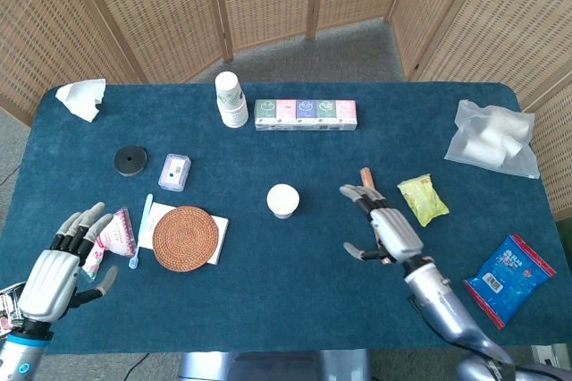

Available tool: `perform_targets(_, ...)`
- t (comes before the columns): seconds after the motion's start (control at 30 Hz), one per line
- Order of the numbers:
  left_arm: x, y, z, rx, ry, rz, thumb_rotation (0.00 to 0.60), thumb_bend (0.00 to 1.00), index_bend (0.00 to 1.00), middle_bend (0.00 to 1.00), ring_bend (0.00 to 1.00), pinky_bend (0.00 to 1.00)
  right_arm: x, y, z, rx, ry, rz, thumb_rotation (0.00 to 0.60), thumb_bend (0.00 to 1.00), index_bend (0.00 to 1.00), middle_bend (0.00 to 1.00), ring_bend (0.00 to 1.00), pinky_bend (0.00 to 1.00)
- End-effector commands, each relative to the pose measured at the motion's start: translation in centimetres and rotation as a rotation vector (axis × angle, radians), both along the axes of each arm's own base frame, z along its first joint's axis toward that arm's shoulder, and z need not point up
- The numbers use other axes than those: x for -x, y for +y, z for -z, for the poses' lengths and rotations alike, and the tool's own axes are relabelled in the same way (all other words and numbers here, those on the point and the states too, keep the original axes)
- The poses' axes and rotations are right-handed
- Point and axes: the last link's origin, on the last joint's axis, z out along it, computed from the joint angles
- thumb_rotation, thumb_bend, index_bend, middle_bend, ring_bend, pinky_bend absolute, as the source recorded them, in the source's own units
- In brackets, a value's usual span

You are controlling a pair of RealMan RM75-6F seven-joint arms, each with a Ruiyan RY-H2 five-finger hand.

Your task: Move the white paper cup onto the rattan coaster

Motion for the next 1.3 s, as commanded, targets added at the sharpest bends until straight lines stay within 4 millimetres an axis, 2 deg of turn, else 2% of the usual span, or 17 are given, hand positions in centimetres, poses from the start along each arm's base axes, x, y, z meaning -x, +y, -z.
perform_targets(0.03, 0.2, 0.1, 0.2, 0.008, 0.001, 0.0, 0.548, 0.45, 0.03, 0.0, 0.0, 0.0, -1.7, -1.7, 1.9, -0.036, 0.04, -0.022, 0.6, 0.33, 0.0, 0.0, 0.0, 0.0)
perform_targets(0.23, 1.0, 0.6, 0.3, 0.019, -0.006, -0.026, 0.55, 0.45, 0.03, 0.0, 0.0, 0.0, -3.8, -3.7, 3.9, -0.061, 0.098, -0.063, 0.6, 0.33, 0.0, 0.0, 0.0, 0.0)
perform_targets(0.53, 1.9, 0.7, 0.0, 0.021, -0.001, -0.06, 0.55, 0.45, 0.03, 0.0, 0.0, 0.0, -5.2, -6.4, 5.9, -0.113, 0.142, -0.064, 0.6, 0.33, 0.0, 0.0, 0.0, 0.0)
perform_targets(0.83, 2.3, 0.6, -0.1, 0.016, -0.001, -0.067, 0.55, 0.45, 0.03, 0.0, 0.0, 0.0, -6.5, -8.0, 7.5, -0.168, 0.163, -0.052, 0.6, 0.33, 0.0, 0.0, 0.0, 0.0)
perform_targets(1.07, 2.8, 0.5, -0.3, 0.009, -0.007, -0.085, 0.547, 0.45, 0.03, 0.0, 0.0, 0.0, -7.7, -8.3, 8.8, -0.191, 0.171, -0.067, 0.6, 0.33, 0.0, 0.0, 0.0, 0.0)
perform_targets(1.3, 3.7, 0.7, -0.3, 0.008, -0.019, -0.109, 0.551, 0.45, 0.03, 0.0, 0.0, 0.0, -8.5, -9.2, 10.1, -0.178, 0.188, -0.068, 0.6, 0.34, 0.0, 0.0, 0.0, 0.15)
